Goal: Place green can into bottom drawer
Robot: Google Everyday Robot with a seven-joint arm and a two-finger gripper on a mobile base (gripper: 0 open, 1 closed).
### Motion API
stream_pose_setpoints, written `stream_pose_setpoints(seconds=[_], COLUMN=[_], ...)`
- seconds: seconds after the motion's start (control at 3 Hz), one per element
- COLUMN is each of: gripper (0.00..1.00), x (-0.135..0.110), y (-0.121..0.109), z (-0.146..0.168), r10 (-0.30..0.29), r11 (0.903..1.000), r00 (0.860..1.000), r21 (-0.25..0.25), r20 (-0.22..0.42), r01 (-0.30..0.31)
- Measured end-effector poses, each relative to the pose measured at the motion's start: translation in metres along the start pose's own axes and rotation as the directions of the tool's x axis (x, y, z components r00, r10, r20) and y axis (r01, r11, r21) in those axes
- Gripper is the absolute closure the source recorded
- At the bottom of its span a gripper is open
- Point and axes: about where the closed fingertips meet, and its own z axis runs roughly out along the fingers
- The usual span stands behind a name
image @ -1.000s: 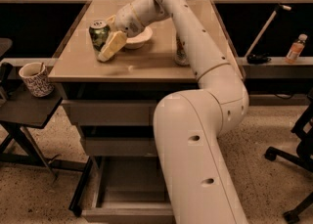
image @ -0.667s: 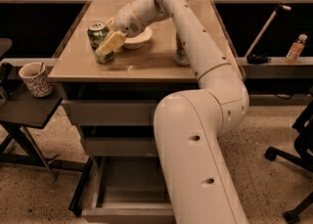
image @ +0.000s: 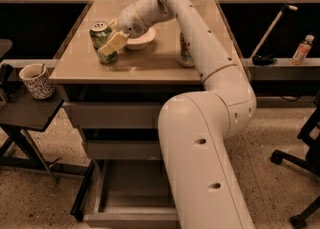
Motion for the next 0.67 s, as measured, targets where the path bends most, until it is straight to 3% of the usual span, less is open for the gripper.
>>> stream_pose_setpoints(seconds=[0.33, 0.67], gripper=[1.00, 1.00], x=[-0.006, -0.033], y=[0.004, 0.022], z=[-0.028, -0.083], r10=[0.010, -0.014], r11=[0.9980, 0.9823], r00=[1.000, 0.999], r21=[0.062, 0.187], r20=[0.004, 0.035], r01=[-0.010, 0.007])
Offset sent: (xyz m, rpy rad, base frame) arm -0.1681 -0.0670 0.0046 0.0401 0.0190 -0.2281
